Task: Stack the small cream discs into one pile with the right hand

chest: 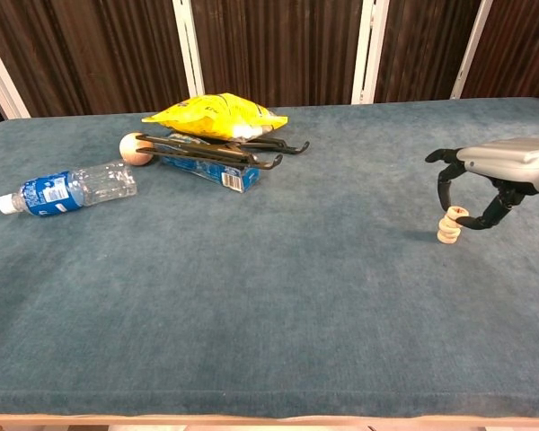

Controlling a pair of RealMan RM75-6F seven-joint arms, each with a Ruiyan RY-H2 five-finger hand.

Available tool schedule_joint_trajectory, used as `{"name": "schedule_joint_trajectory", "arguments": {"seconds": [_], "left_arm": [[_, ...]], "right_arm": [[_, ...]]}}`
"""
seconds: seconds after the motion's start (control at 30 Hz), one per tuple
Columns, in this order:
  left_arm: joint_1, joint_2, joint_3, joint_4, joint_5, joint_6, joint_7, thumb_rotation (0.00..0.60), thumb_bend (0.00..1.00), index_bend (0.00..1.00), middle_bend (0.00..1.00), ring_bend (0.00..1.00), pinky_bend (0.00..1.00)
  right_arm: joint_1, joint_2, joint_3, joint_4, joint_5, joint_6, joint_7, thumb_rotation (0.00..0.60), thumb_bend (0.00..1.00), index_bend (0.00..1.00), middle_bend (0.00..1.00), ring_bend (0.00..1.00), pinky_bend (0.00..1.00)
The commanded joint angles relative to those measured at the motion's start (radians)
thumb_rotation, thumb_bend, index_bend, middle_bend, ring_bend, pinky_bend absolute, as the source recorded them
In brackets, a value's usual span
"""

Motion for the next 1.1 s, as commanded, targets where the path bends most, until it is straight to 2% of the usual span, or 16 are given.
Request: {"name": "schedule_joint_trajectory", "arguments": {"seconds": [0.03,0.2,0.37,0.47,0.53,0.6,0.73,0.8,0.87,0.97,1.1], "left_arm": [[0.0,0.0,0.0,0.0,0.001,0.001,-0.002,0.6,0.47,0.0,0.0,0.0,0.04],[0.001,0.001,0.001,0.001,0.003,0.003,-0.004,0.6,0.47,0.0,0.0,0.0,0.04],[0.004,0.003,0.0,0.001,0.004,0.009,-0.008,0.6,0.47,0.0,0.0,0.0,0.04],[0.004,0.003,0.001,0.002,0.008,0.012,-0.008,0.6,0.47,0.0,0.0,0.0,0.04],[0.005,0.002,0.002,0.002,0.012,0.015,-0.005,0.6,0.47,0.0,0.0,0.0,0.04],[0.006,0.001,0.003,0.003,0.015,0.017,-0.002,0.6,0.47,0.0,0.0,0.0,0.04],[0.008,-0.004,0.005,0.003,0.023,0.023,0.005,0.6,0.47,0.0,0.0,0.0,0.03],[0.009,-0.006,0.005,0.002,0.024,0.024,0.01,0.6,0.47,0.0,0.0,0.0,0.03],[0.009,-0.009,0.007,0.001,0.027,0.024,0.012,0.6,0.47,0.0,0.0,0.0,0.03],[0.009,-0.014,0.008,0.007,0.043,0.034,0.007,0.6,0.47,0.0,0.0,0.0,0.03],[0.01,-0.025,0.005,0.023,0.058,0.053,0.002,0.6,0.47,0.0,0.0,0.0,0.03]], "right_arm": [[0.001,0.003,-0.004,-0.009,0.004,0.004,-0.009,0.6,0.5,0.5,0.08,0.0,0.0],[-0.002,0.014,-0.004,-0.029,0.004,0.011,0.0,0.6,0.49,0.43,0.07,0.0,0.0],[-0.034,0.064,-0.001,-0.089,-0.043,0.064,0.057,0.6,0.49,0.36,0.05,0.0,0.0],[-0.095,0.128,-0.009,-0.178,-0.122,0.159,0.133,0.6,0.39,0.25,0.02,0.0,0.0],[-0.165,0.178,-0.04,-0.243,-0.223,0.274,0.19,0.6,0.32,0.18,0.01,0.0,0.0],[-0.234,0.216,-0.089,-0.285,-0.316,0.379,0.2,0.6,0.3,0.13,0.0,0.0,0.0],[-0.397,0.247,-0.225,-0.311,-0.483,0.589,0.105,0.6,0.29,0.06,0.0,0.0,0.0],[-0.458,0.236,-0.258,-0.295,-0.52,0.659,0.077,0.6,0.29,0.04,0.0,0.0,0.0],[-0.507,0.219,-0.265,-0.279,-0.533,0.719,0.087,0.6,0.29,0.02,0.0,0.0,0.0],[-0.521,0.231,-0.261,-0.284,-0.569,0.745,0.122,0.6,0.29,0.01,0.0,0.0,0.0],[-0.523,0.229,-0.244,-0.27,-0.559,0.722,0.119,0.6,0.29,0.01,0.0,0.0,0.0]]}}
